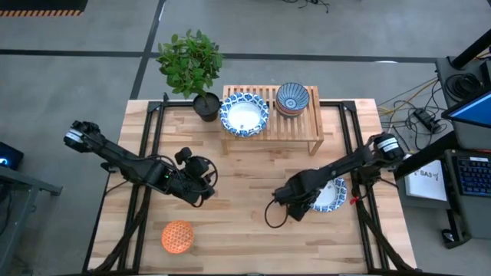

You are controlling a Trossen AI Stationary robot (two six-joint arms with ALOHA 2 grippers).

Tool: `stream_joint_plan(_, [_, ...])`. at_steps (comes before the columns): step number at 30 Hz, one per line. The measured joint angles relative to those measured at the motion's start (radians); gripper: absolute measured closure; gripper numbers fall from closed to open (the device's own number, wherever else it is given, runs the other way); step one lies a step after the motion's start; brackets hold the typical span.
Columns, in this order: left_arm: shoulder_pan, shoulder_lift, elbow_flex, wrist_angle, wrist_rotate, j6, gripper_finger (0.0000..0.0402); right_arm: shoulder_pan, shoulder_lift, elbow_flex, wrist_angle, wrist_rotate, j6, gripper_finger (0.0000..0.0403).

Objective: Place and stack bowls onto a shelf
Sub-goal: Stack the blue pattern bowl on top of the other blue pattern bowl on the shelf

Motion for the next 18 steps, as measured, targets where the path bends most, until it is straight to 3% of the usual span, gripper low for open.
stream_joint_plan(9, [0.000,0.000,0.000,0.000,0.000,0.000,0.0256,0.006,0.076,0.000,-0.007,0.055,0.004,0.0277])
stream_joint_plan(18, [0.000,0.000,0.000,0.000,-0.016,0.000,0.0256,0.006,0.060,0.043,-0.011,0.019,-0.008,0.0380])
